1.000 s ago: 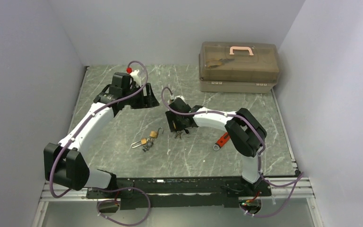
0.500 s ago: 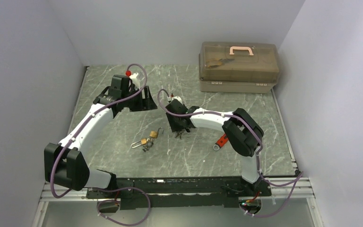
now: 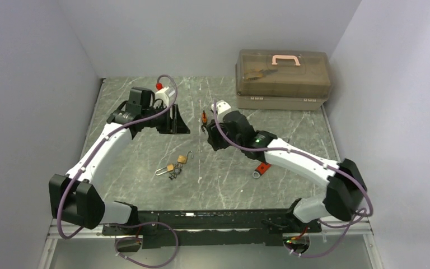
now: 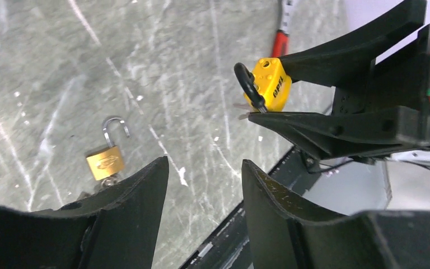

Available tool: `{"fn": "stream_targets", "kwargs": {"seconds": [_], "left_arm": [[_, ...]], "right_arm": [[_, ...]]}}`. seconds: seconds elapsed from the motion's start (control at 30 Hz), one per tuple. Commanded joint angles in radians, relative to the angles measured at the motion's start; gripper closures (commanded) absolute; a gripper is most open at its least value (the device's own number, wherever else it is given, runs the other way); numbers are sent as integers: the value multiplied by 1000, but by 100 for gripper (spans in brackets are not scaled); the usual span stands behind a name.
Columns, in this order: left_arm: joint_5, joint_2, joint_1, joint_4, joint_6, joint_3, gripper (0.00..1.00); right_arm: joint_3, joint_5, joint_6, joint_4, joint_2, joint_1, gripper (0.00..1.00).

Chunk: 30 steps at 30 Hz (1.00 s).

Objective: Lock with the key
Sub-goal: Pick up the lock from the center of the board.

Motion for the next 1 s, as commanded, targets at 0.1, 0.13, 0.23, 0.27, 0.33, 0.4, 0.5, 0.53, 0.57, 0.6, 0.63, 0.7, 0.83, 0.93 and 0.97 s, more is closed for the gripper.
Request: {"fn": "stream_targets", "kwargs": {"seconds": [0.1,0.13,0.23,0.27,0.33,0.4,0.5,0.53,0.57,0.6,0.63,0.7,0.83,0.93,0.97], "left_arm": [[255,-96,3,35,-26,77,43],[286,-104,2,50,-44,77,43],[321,-122,2,79,-86,83,43],[330,-126,2,87,-95,86,43],[338,-130,0,90,-102,92,44],[324,-125,-9,61,-79,104,45],[294,-109,-35,2,-23,130,47],[281,-107,-44,-9,-8,133,47],[269,-108,-52,-17,6,134,47],[257,-110,-60,-24,21,137,47],[248,-113,-69,-34,40,141,47],[238,-119,-79,-37,60,141,47],[246,-117,-82,-48,71,146,55],[225,-112,-91,-80,92,156,60],[224,-109,-92,-85,93,156,61]], "right_arm": [[-7,-104,-119,60,-175,24,96],[0,-106,-125,49,-184,27,96],[21,-113,-140,21,-206,43,96],[29,-113,-143,14,-211,49,96],[46,-113,-152,-1,-217,65,96],[63,-114,-158,-14,-218,77,96],[80,-170,-161,-20,-225,85,96],[85,-187,-160,-22,-227,86,96],[91,-203,-161,-26,-231,86,96],[95,-228,-160,-29,-234,87,96],[101,-247,-158,-33,-239,86,96],[107,-283,-158,-43,-249,87,96],[119,-285,-159,-62,-268,86,97],[128,-282,-164,-69,-278,87,96],[132,-283,-167,-71,-279,85,96]]}}
